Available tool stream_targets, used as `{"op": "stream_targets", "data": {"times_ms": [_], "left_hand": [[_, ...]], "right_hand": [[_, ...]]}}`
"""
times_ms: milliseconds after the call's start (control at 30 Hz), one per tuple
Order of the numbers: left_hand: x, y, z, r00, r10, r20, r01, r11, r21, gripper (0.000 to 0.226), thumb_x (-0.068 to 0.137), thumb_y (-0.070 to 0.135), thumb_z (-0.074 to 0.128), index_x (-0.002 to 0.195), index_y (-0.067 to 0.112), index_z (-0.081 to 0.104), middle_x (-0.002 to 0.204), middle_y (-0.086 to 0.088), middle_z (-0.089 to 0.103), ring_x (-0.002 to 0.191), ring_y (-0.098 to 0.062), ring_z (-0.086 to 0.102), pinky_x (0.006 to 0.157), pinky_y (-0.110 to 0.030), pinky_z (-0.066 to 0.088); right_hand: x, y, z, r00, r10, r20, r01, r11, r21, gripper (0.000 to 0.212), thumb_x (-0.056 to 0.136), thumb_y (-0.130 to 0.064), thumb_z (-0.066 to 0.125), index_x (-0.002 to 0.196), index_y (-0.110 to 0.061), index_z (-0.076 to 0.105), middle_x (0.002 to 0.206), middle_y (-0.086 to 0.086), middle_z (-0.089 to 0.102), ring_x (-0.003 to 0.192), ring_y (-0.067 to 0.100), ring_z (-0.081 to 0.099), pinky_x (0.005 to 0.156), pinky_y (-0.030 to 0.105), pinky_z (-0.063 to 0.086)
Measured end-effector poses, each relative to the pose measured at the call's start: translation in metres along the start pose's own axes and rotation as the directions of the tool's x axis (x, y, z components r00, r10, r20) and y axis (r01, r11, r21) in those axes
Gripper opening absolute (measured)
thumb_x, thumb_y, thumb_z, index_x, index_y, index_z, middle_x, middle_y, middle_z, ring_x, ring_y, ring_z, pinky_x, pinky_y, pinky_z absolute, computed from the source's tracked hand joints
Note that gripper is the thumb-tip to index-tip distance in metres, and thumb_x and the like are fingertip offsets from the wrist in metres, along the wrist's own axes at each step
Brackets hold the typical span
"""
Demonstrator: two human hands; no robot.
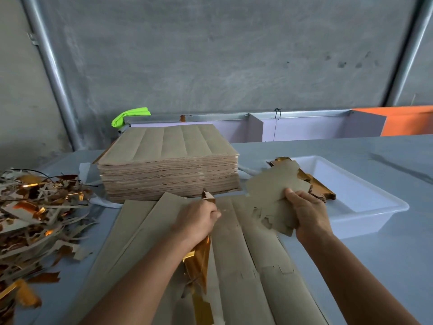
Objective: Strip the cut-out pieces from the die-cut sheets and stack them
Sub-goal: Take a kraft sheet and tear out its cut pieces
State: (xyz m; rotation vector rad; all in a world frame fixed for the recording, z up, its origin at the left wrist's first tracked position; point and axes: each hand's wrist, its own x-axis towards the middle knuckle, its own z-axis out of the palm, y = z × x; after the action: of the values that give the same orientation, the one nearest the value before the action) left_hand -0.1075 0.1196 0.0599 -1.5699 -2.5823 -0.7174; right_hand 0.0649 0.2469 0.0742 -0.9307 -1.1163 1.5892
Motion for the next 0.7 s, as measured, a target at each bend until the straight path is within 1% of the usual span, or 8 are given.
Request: {"op": "stream_targets", "data": {"times_ms": [67,167,267,367,500,567,633,700], "left_hand": [[0.000,0.000,0.000,0.997,-0.051,-0.056,0.049,0.998,-0.035,0.035,0.096,0.030,0.051,0.064,0.018,0.055,0.061,0.006,0.050,0.062,-0.010,0.052,0.056,-0.021,0.036],[-0.005,-0.007,0.004,0.997,-0.079,-0.024,0.078,0.997,-0.005,0.036,0.096,0.030,0.051,0.061,0.021,0.052,0.060,0.005,0.050,0.057,-0.008,0.050,0.054,-0.020,0.036],[-0.005,-0.011,0.005,0.982,-0.181,-0.054,0.176,0.981,-0.084,0.028,0.098,0.027,0.049,0.076,0.014,0.061,0.067,0.002,0.055,0.061,-0.009,0.053,0.057,-0.020,0.041],[-0.004,-0.004,0.001,0.955,-0.263,-0.138,0.196,0.907,-0.373,0.041,0.096,0.038,0.048,0.083,0.003,0.064,0.070,-0.004,0.059,0.064,-0.014,0.055,0.060,-0.024,0.044],[-0.012,0.016,-0.008,0.991,-0.130,0.039,0.127,0.798,-0.588,0.054,0.089,0.060,0.039,0.083,0.013,0.062,0.060,0.016,0.055,0.058,0.004,0.051,0.056,-0.011,0.038],[-0.014,0.020,-0.004,0.995,-0.066,0.076,0.097,0.813,-0.573,0.052,0.088,0.059,0.039,0.088,0.014,0.065,0.070,0.010,0.064,0.071,0.002,0.059,0.069,-0.018,0.048],[-0.012,0.020,0.001,0.994,-0.065,0.083,0.100,0.825,-0.556,0.040,0.095,0.043,0.044,0.098,0.010,0.067,0.091,-0.008,0.069,0.088,-0.015,0.065,0.084,-0.034,0.050],[-0.013,0.020,0.003,0.992,-0.083,0.090,0.120,0.809,-0.576,0.029,0.098,0.033,0.046,0.095,0.012,0.067,0.083,-0.006,0.065,0.075,-0.014,0.061,0.073,-0.030,0.049]], "right_hand": [[0.003,0.000,-0.007,0.997,0.027,-0.072,-0.026,1.000,0.016,0.025,0.089,-0.021,0.064,0.066,-0.014,0.057,0.073,0.005,0.060,0.070,0.021,0.055,0.048,0.028,0.047],[0.006,-0.005,-0.018,0.985,0.069,-0.158,-0.059,0.996,0.063,0.024,0.090,-0.023,0.063,0.068,-0.016,0.057,0.080,0.007,0.057,0.073,0.023,0.055,0.036,0.029,0.047],[0.002,-0.004,-0.022,0.997,0.081,0.011,-0.080,0.994,-0.072,0.023,0.090,-0.024,0.063,0.069,-0.015,0.058,0.087,0.012,0.058,0.080,0.029,0.057,0.050,0.043,0.055],[-0.007,0.001,-0.019,0.973,0.023,0.230,0.036,0.967,-0.252,0.025,0.089,-0.024,0.063,0.068,-0.013,0.056,0.085,0.016,0.059,0.076,0.027,0.059,0.061,0.045,0.056],[-0.017,0.006,-0.006,0.898,0.015,0.440,0.178,0.901,-0.395,0.020,0.088,-0.028,0.063,0.079,-0.011,0.063,0.091,0.008,0.067,0.083,0.023,0.065,0.066,0.038,0.056],[-0.020,0.011,0.002,0.874,0.006,0.485,0.203,0.904,-0.376,0.010,0.090,-0.028,0.061,0.091,-0.018,0.065,0.094,0.001,0.067,0.087,0.019,0.065,0.068,0.034,0.054],[-0.024,0.015,0.011,0.888,-0.037,0.458,0.189,0.938,-0.292,0.007,0.093,-0.023,0.058,0.098,-0.025,0.060,0.097,-0.001,0.066,0.086,0.016,0.065,0.066,0.030,0.053],[-0.026,0.019,0.018,0.913,-0.062,0.403,0.158,0.965,-0.209,0.022,0.093,-0.018,0.056,0.110,-0.031,0.053,0.099,-0.005,0.061,0.085,0.013,0.063,0.063,0.027,0.053]]}}
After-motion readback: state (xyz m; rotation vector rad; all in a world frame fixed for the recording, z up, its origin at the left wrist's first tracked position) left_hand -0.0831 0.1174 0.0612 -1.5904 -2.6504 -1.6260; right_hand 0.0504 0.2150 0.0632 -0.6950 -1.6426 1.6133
